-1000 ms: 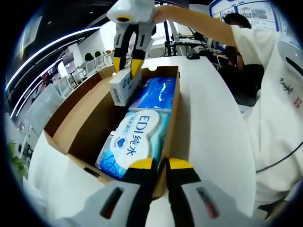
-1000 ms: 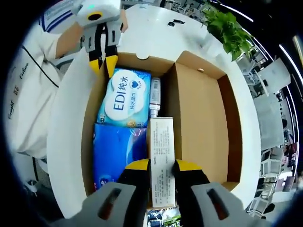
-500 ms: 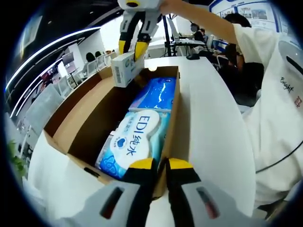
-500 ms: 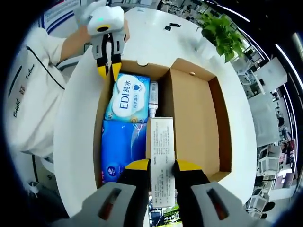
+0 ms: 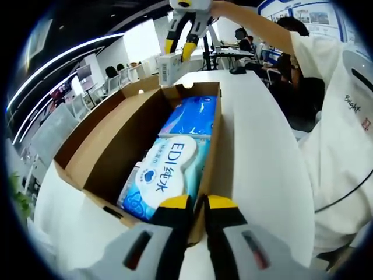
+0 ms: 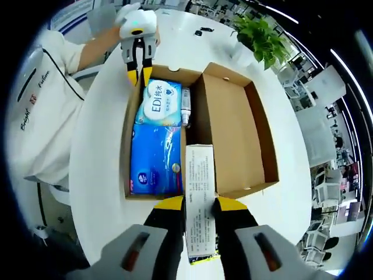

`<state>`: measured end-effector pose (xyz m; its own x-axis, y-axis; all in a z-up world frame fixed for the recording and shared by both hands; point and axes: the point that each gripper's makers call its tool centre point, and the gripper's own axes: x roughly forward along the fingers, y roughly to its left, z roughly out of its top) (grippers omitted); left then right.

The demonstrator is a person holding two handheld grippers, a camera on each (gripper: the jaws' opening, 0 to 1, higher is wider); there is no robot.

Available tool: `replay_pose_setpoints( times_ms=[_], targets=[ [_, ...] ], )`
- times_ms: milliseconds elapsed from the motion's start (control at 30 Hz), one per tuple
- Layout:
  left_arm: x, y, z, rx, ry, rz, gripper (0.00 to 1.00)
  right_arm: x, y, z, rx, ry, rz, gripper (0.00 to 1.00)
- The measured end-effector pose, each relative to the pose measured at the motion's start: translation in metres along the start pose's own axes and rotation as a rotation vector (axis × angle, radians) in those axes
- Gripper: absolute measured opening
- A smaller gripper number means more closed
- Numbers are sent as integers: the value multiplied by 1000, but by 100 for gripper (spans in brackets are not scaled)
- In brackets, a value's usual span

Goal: Operate the shoe box by opening the lid, removing the specified soft item, and placing it in the target area until the item is outside and the box remains undamaged.

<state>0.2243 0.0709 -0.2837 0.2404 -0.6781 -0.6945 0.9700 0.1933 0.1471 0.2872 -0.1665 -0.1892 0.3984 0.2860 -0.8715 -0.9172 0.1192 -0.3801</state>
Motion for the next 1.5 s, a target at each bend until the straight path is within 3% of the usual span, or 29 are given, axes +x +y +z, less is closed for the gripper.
replay_pose_setpoints(
  times_ms=[233,600,667,767,1133,1333,1500],
  targets=[
    [0,1,0,-3,4,-1,9,-10,4,-9,2,-31,-3,18],
    [0,1,0,-3,-1,-1,9,-15,5,-32,-24,-19,-38,18],
    [0,1,0,-4,-5,0,9,-18,1,-34,18,-67,-87,18],
    [-1,0,0,-2,-14,-2,9,-19,4,-43,29,-81,-73,18],
    [0,0,0,-4,-13,1,9,-19,18,-63,26,-19,-33,19],
    [0,0,0,-12,-22,0,9,-16,32,-85,-14,38,0,19],
    [-1,-1,1,-9,-35,-7,9,-12,37,-96,-14,48,6,18]
  ],
)
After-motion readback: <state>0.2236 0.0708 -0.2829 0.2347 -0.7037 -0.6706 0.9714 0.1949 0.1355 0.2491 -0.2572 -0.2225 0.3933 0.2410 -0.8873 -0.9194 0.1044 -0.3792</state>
